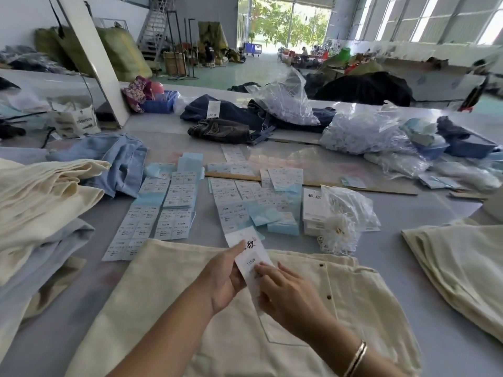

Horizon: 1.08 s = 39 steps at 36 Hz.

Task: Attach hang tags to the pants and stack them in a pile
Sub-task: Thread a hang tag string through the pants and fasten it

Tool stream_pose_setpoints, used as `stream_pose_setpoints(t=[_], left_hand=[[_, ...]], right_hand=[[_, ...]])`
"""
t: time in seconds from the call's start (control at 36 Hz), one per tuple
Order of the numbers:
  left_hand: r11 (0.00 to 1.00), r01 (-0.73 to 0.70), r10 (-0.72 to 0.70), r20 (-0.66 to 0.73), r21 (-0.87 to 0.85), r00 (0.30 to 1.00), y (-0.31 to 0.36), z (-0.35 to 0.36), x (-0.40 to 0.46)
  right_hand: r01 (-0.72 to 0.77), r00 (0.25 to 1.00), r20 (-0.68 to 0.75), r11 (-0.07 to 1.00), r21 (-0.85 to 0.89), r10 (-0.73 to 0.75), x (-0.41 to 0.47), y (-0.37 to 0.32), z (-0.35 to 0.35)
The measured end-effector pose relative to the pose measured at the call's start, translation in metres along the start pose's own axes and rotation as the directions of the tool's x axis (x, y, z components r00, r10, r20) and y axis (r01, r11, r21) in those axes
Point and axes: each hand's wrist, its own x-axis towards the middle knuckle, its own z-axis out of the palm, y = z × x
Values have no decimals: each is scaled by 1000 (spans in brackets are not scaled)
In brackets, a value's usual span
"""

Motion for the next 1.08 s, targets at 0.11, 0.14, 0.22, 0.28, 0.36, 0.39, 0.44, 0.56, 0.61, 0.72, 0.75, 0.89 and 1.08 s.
stream_pose_setpoints(t=[0.11,0.14,0.22,0.28,0.36,0.39,0.44,0.56,0.61,0.72,0.75,0.89,1.08], left_hand=[[995,-48,52,-48,84,997,-16,3,4],[996,-45,51,-81,72,995,-18,4,6],[999,21,-16,-167,28,986,-23,6,14],[998,68,-69,-214,-13,974,-25,7,21],[994,108,-108,-247,-14,963,-29,8,30],[993,117,-111,-251,12,962,-31,9,33],[990,111,-83,-278,85,957,-36,10,37],[969,46,50,-374,242,926,-49,12,41],[954,44,76,-379,297,922,-52,12,43],[933,45,94,-362,357,927,-55,8,45],[931,46,92,-357,363,930,-55,7,45],[920,74,71,-350,384,934,-52,5,48],[907,91,63,-345,411,936,-52,3,48]], right_hand=[[1,1000,17,1000,-30,0,-11,2,-2],[15,999,38,999,-34,-14,-16,3,-1],[126,982,155,988,-92,-111,-33,11,0],[217,947,269,968,-128,-177,-43,19,-2],[311,892,382,941,-131,-241,-54,38,-10],[286,902,360,955,-84,-239,-56,46,-13],[121,967,221,991,48,-129,-53,67,-20],[-380,922,-6,910,163,386,-29,119,-35],[-560,828,39,824,93,559,-19,149,-38],[-584,775,191,798,-152,603,-7,187,-27],[-577,769,209,796,-180,604,-4,189,-22],[-499,795,220,816,-292,565,11,191,0],[-361,797,308,818,-447,520,19,192,19]])
